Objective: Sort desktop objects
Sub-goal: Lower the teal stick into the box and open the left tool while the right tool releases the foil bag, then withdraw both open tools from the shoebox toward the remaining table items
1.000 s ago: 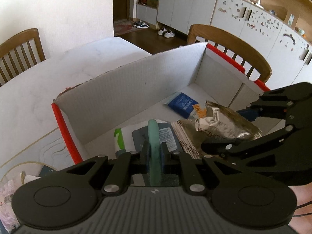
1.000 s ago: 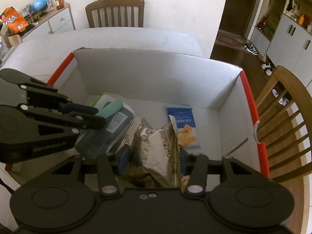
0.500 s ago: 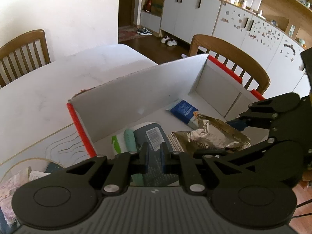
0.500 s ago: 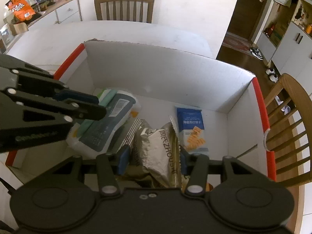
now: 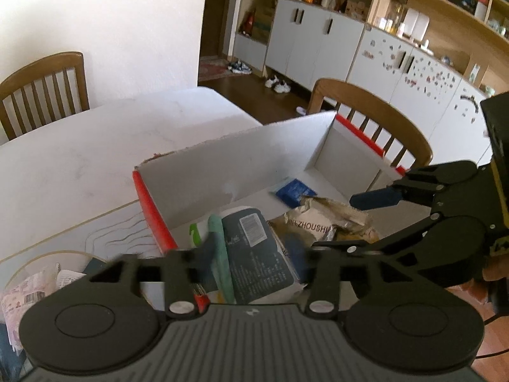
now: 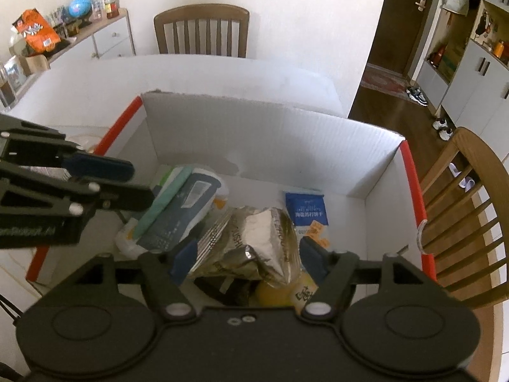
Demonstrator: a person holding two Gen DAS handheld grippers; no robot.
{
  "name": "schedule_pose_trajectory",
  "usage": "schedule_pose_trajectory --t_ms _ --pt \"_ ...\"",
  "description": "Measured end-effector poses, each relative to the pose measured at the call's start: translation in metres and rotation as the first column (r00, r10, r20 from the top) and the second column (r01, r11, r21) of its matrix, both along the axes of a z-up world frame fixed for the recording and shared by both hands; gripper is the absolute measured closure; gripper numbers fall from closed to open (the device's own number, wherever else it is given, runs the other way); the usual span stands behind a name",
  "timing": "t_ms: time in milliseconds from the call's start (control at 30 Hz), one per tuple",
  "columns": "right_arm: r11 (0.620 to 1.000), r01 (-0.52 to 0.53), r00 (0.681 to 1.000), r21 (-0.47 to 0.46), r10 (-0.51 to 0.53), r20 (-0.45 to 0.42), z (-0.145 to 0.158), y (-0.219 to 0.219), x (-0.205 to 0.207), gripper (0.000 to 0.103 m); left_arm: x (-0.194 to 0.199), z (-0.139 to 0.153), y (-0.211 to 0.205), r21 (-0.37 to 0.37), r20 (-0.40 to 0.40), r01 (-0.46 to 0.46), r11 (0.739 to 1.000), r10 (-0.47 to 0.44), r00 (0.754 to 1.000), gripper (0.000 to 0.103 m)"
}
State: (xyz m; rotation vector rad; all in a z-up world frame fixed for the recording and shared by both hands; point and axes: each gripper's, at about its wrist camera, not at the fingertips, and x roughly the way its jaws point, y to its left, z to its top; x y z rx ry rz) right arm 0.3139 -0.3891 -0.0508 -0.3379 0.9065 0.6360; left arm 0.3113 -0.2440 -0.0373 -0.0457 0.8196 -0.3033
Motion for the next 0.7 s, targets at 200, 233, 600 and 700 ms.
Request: schedule_pose_trajectory --t_ms 200,233,600,700 --pt "0.999 0.01 1.0 0.048 -0.01 -0.008 0.009 -0.004 -0.003 0.027 -0.012 0.012 0.011 -0.01 0.041 -0.026 1.0 0.027 0.999 0.041" --pt "0.998 0.008 1.0 0.056 -0.007 -0.008 0.011 -0.006 -0.005 0.027 -0.014 0.014 0.013 -0.009 0.048 -0.034 0.999 0.035 0.998 0.037" --pt "0.995 0.004 1.0 0.104 -0.004 0.007 0.028 0.008 -0.023 0.022 -0.038 0.023 0.042 -0.023 0.081 -0.075 0.997 0.076 0.994 0.029" --pt "0.992 0.01 1.0 0.126 -0.011 0.006 0.031 0.013 -0.031 0.021 -0.043 0.024 0.051 -0.032 0.083 -0.076 0.997 0.079 0.993 0.027"
